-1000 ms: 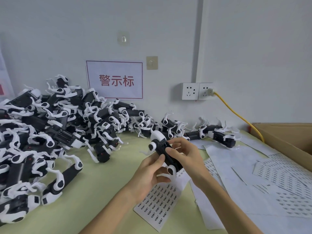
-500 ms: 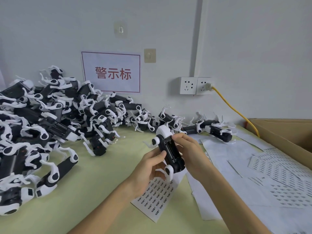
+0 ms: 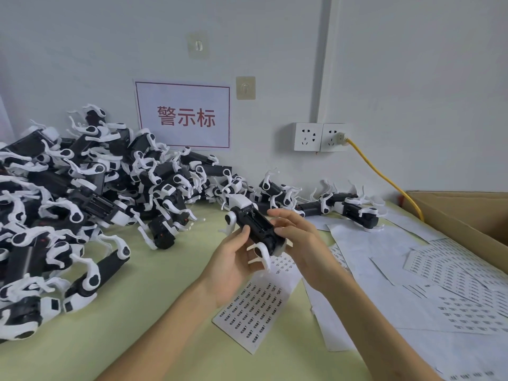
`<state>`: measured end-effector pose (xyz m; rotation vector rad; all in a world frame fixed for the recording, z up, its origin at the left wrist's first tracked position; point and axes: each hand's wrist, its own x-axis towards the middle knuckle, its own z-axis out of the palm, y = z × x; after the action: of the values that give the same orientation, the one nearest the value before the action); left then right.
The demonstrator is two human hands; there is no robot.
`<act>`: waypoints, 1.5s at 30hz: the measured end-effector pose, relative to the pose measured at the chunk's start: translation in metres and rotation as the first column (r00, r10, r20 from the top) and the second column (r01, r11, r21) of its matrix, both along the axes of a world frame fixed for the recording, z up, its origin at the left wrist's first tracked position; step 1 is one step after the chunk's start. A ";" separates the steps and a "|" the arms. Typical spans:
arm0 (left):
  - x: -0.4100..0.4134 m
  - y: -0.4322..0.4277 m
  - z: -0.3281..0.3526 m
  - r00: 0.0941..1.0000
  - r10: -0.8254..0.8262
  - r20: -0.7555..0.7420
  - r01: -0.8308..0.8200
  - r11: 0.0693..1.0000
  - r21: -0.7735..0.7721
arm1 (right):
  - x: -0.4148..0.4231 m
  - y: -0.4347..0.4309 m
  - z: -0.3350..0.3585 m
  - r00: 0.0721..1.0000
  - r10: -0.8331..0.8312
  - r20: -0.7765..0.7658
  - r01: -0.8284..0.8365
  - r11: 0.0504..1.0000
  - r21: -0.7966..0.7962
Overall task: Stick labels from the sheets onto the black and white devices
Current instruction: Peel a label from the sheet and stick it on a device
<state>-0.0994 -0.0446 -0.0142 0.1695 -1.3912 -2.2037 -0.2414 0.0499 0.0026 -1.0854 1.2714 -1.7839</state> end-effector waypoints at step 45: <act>0.006 -0.023 0.001 0.996 0.009 0.086 -0.027 0.978 0.207 | -0.010 -0.005 -0.016 0.495 -0.354 -0.794 0.480 0.873 -0.090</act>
<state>-0.0931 -0.0678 -0.0136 0.3532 -1.1942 -2.3485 -0.2513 0.0447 -0.0138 -1.6929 2.3526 -1.4833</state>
